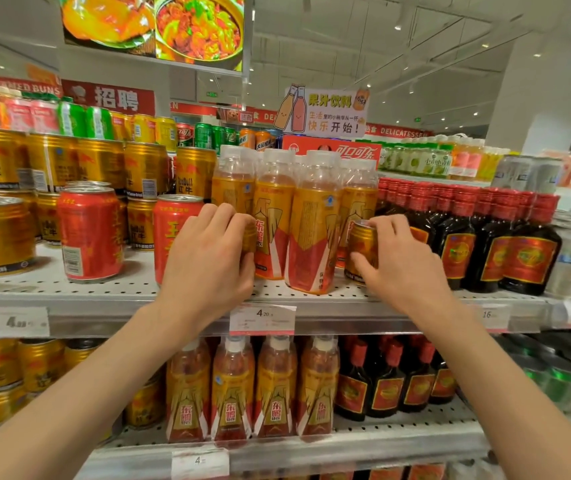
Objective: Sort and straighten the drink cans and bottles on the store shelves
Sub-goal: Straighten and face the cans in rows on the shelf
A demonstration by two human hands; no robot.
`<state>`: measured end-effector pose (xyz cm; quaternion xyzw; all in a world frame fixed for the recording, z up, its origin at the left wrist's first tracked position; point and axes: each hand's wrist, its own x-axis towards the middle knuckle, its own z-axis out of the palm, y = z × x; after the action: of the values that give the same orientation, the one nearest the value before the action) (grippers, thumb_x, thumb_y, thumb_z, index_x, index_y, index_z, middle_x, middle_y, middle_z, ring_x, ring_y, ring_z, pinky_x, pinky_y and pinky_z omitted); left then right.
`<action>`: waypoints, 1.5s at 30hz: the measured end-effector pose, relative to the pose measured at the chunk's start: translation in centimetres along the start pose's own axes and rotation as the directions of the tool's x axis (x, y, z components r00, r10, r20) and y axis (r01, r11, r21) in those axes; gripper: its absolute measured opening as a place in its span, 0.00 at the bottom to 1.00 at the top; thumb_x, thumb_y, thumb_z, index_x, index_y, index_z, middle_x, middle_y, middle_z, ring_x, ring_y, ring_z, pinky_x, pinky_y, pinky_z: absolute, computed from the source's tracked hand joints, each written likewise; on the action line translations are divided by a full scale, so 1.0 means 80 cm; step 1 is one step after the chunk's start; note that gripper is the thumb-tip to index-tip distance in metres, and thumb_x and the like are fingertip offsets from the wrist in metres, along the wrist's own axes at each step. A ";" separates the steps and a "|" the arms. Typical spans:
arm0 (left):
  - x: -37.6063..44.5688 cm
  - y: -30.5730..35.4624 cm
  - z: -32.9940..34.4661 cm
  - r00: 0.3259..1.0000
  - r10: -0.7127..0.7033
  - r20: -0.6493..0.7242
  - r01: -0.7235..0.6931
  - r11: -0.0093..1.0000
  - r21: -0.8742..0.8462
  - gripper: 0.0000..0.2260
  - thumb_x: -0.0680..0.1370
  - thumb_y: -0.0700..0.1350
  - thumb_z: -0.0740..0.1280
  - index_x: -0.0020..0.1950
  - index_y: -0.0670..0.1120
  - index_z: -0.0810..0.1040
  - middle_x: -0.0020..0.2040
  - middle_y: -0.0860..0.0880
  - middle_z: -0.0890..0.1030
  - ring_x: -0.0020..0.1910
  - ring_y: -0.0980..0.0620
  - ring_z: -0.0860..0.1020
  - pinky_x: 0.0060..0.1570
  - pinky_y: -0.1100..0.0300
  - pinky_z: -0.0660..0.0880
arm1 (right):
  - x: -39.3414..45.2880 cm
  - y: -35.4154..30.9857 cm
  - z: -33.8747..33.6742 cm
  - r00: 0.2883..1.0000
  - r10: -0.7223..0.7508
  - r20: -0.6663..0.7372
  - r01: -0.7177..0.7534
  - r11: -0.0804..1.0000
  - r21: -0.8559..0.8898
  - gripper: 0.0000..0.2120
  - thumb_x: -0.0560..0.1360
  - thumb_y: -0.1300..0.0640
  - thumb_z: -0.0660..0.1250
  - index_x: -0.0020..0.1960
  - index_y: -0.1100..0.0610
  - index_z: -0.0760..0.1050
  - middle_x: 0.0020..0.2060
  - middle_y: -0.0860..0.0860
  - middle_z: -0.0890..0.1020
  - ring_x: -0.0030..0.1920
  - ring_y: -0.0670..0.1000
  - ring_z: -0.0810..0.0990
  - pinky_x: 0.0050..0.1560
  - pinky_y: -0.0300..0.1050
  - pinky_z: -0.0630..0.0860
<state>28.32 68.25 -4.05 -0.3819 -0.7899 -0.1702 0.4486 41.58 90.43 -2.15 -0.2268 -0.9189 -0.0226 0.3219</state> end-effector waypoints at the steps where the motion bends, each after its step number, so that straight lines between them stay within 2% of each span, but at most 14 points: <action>1: 0.000 0.000 -0.001 1.000 -0.002 -0.001 0.002 1.000 0.001 0.18 0.73 0.47 0.69 0.61 0.43 0.78 0.50 0.46 0.78 0.49 0.45 0.74 0.45 0.52 0.73 | -0.002 0.001 0.005 1.000 0.002 0.007 -0.002 1.000 -0.021 0.27 0.79 0.41 0.65 0.72 0.53 0.63 0.67 0.52 0.68 0.50 0.57 0.81 0.40 0.48 0.72; 7: 0.000 0.000 -0.003 1.000 -0.005 0.016 0.005 1.000 0.000 0.18 0.73 0.47 0.70 0.61 0.43 0.78 0.51 0.46 0.78 0.50 0.45 0.74 0.45 0.52 0.72 | 0.005 0.005 0.002 0.998 0.047 -0.029 -0.040 0.977 0.209 0.26 0.74 0.39 0.71 0.56 0.50 0.60 0.52 0.49 0.75 0.42 0.56 0.77 0.40 0.50 0.71; 11: -0.001 0.002 -0.004 1.000 -0.010 0.019 0.010 1.000 -0.003 0.18 0.73 0.46 0.70 0.61 0.43 0.78 0.51 0.46 0.78 0.50 0.45 0.74 0.45 0.52 0.73 | -0.002 0.008 0.010 0.991 0.038 -0.131 -0.001 0.963 0.271 0.28 0.71 0.37 0.73 0.53 0.48 0.58 0.44 0.46 0.76 0.42 0.54 0.77 0.40 0.52 0.77; 16: -0.001 0.005 -0.007 1.000 -0.012 0.013 0.012 1.000 0.004 0.17 0.73 0.46 0.70 0.61 0.42 0.78 0.50 0.46 0.79 0.50 0.45 0.75 0.45 0.52 0.74 | -0.012 0.011 0.015 0.988 0.107 -0.111 -0.035 0.856 0.517 0.27 0.72 0.44 0.76 0.56 0.51 0.61 0.45 0.39 0.72 0.41 0.43 0.77 0.40 0.41 0.72; 21: -0.004 0.007 -0.009 0.999 -0.031 0.022 0.031 1.000 -0.004 0.18 0.75 0.46 0.70 0.64 0.43 0.77 0.53 0.47 0.79 0.54 0.45 0.75 0.43 0.53 0.77 | -0.028 0.021 0.009 0.982 0.187 -0.027 -0.114 0.700 0.705 0.27 0.72 0.45 0.76 0.62 0.48 0.63 0.53 0.47 0.78 0.50 0.48 0.82 0.50 0.49 0.81; 25: -0.010 0.006 -0.007 0.996 -0.058 0.063 0.061 0.997 -0.046 0.21 0.78 0.47 0.68 0.70 0.44 0.74 0.61 0.47 0.77 0.64 0.45 0.72 0.37 0.53 0.80 | -0.053 0.023 -0.008 0.987 0.163 -0.001 -0.105 0.637 0.763 0.25 0.75 0.47 0.74 0.65 0.48 0.65 0.53 0.42 0.77 0.51 0.40 0.79 0.43 0.33 0.74; 27: -0.015 0.002 -0.006 0.995 -0.056 0.078 0.064 0.993 -0.103 0.25 0.78 0.45 0.68 0.75 0.44 0.70 0.68 0.47 0.76 0.69 0.46 0.69 0.45 0.52 0.81 | -0.067 0.021 -0.012 0.990 0.144 0.009 -0.097 0.624 0.775 0.23 0.75 0.47 0.73 0.64 0.48 0.66 0.52 0.41 0.77 0.50 0.39 0.78 0.40 0.32 0.74; 29: -0.022 -0.002 -0.007 0.994 -0.048 0.097 0.067 0.976 -0.206 0.27 0.78 0.45 0.69 0.77 0.46 0.67 0.74 0.49 0.71 0.75 0.48 0.64 0.63 0.51 0.75 | -0.083 0.017 -0.010 0.992 0.125 0.035 -0.106 0.629 0.771 0.21 0.75 0.47 0.73 0.63 0.47 0.67 0.52 0.41 0.77 0.49 0.37 0.79 0.38 0.29 0.75; 30: -0.027 -0.004 -0.010 0.994 -0.044 0.099 0.070 0.959 -0.276 0.28 0.79 0.45 0.69 0.78 0.46 0.67 0.76 0.50 0.69 0.77 0.49 0.62 0.70 0.50 0.69 | -0.091 0.014 -0.007 0.992 0.117 0.046 -0.110 0.630 0.769 0.21 0.75 0.46 0.73 0.63 0.46 0.67 0.52 0.41 0.77 0.48 0.36 0.79 0.37 0.28 0.75; 32: -0.041 -0.003 -0.018 0.995 -0.062 0.081 0.090 0.907 -0.412 0.28 0.79 0.46 0.70 0.78 0.48 0.67 0.77 0.51 0.68 0.78 0.51 0.62 0.74 0.48 0.66 | -0.108 0.008 0.000 0.992 0.101 0.076 -0.123 0.619 0.776 0.21 0.75 0.46 0.73 0.62 0.44 0.67 0.52 0.41 0.77 0.48 0.35 0.79 0.36 0.28 0.75; 34: -0.064 0.000 -0.028 0.991 -0.123 0.057 0.135 0.858 -0.496 0.26 0.79 0.46 0.70 0.76 0.48 0.69 0.73 0.51 0.72 0.73 0.53 0.68 0.70 0.49 0.72 | -0.124 0.001 0.011 0.989 0.097 0.110 -0.146 0.598 0.788 0.21 0.74 0.44 0.73 0.61 0.41 0.68 0.53 0.41 0.78 0.51 0.39 0.79 0.41 0.33 0.77; 37: -0.109 0.003 -0.038 0.968 -0.231 0.099 0.244 0.773 -0.586 0.20 0.79 0.46 0.70 0.70 0.50 0.73 0.61 0.53 0.77 0.58 0.59 0.77 0.54 0.61 0.78 | -0.145 -0.007 0.029 0.982 0.093 0.166 -0.189 0.575 0.796 0.19 0.72 0.41 0.73 0.59 0.37 0.69 0.52 0.40 0.80 0.51 0.41 0.81 0.49 0.42 0.78; 39: -0.142 0.001 -0.039 0.938 -0.300 0.171 0.338 0.694 -0.636 0.18 0.78 0.44 0.71 0.68 0.52 0.74 0.56 0.54 0.78 0.51 0.56 0.79 0.46 0.62 0.78 | -0.158 -0.014 0.042 0.977 0.083 0.195 -0.208 0.557 0.804 0.19 0.71 0.42 0.74 0.58 0.37 0.70 0.51 0.41 0.81 0.50 0.41 0.81 0.49 0.42 0.79; 45: -0.228 -0.016 -0.041 0.763 -0.520 0.384 0.620 0.422 -0.661 0.19 0.77 0.45 0.72 0.66 0.57 0.74 0.53 0.58 0.80 0.50 0.57 0.80 0.47 0.67 0.77 | -0.197 -0.044 0.074 0.953 0.044 0.301 -0.283 0.494 0.822 0.20 0.69 0.43 0.75 0.58 0.38 0.72 0.48 0.37 0.81 0.47 0.40 0.82 0.44 0.41 0.80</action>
<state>34.81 57.14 -17.47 -0.2512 -0.7497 -0.6017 0.1128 47.44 82.07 -15.97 -0.1256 -0.8147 0.4928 0.2787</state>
